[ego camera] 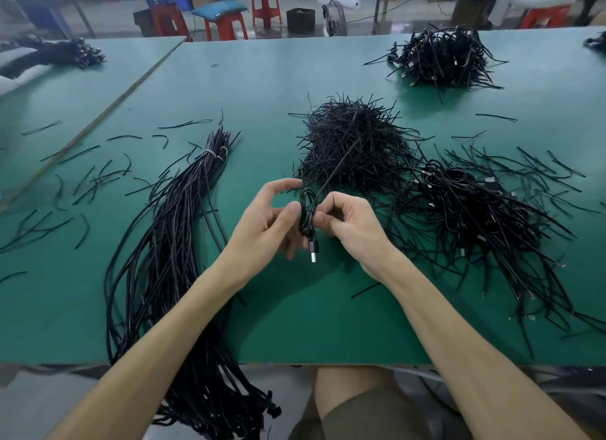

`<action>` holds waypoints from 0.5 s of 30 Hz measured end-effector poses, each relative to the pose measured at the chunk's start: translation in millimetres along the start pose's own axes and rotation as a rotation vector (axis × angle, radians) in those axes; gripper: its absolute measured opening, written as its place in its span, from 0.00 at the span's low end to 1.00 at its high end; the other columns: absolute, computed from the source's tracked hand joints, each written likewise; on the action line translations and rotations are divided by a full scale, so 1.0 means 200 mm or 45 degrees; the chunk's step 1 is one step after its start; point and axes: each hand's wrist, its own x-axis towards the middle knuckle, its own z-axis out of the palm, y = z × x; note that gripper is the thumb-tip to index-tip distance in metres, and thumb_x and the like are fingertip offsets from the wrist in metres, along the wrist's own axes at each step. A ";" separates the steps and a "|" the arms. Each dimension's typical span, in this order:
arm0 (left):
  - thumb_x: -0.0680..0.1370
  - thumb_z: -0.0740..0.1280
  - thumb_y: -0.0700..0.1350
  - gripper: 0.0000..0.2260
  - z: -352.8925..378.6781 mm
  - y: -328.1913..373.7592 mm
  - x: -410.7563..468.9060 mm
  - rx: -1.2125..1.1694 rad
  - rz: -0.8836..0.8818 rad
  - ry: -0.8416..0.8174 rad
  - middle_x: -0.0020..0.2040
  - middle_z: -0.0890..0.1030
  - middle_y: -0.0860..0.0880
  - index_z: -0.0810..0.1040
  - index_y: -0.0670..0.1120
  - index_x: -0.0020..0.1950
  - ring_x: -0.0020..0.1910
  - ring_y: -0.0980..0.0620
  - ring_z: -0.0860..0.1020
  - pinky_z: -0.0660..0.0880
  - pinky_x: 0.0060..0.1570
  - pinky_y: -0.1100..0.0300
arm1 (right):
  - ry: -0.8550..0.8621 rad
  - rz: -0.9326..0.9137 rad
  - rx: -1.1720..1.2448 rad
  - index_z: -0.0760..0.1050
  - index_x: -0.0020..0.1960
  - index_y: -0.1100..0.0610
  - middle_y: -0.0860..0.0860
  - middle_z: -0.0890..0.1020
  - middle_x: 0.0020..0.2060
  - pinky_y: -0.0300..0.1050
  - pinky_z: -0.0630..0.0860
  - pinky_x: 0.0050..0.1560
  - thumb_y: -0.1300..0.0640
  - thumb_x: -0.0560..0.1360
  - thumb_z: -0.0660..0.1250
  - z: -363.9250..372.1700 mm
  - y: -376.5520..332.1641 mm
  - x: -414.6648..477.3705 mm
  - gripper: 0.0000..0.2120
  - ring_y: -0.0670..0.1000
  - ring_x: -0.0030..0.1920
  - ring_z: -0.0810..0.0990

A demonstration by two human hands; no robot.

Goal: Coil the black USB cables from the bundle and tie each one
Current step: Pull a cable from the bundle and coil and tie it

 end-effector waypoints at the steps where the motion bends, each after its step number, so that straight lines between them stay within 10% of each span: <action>1: 0.87 0.58 0.43 0.17 0.00 0.00 0.00 -0.025 0.002 -0.060 0.34 0.82 0.43 0.65 0.48 0.76 0.28 0.44 0.77 0.74 0.33 0.56 | -0.004 -0.002 0.002 0.74 0.39 0.58 0.42 0.78 0.28 0.32 0.71 0.37 0.70 0.79 0.67 0.00 0.00 0.00 0.13 0.39 0.31 0.74; 6: 0.87 0.57 0.39 0.20 -0.02 0.00 0.01 0.056 0.075 -0.239 0.37 0.81 0.45 0.67 0.52 0.78 0.30 0.43 0.79 0.75 0.35 0.53 | 0.000 0.000 -0.005 0.73 0.40 0.58 0.55 0.82 0.33 0.36 0.72 0.38 0.68 0.80 0.66 0.00 -0.02 -0.01 0.12 0.46 0.32 0.78; 15: 0.78 0.70 0.55 0.07 -0.02 -0.05 0.02 0.649 0.163 0.298 0.38 0.70 0.55 0.83 0.54 0.50 0.35 0.56 0.68 0.64 0.37 0.69 | 0.000 -0.034 -0.048 0.75 0.40 0.58 0.47 0.78 0.35 0.42 0.77 0.46 0.75 0.76 0.67 0.00 0.00 -0.01 0.14 0.44 0.39 0.75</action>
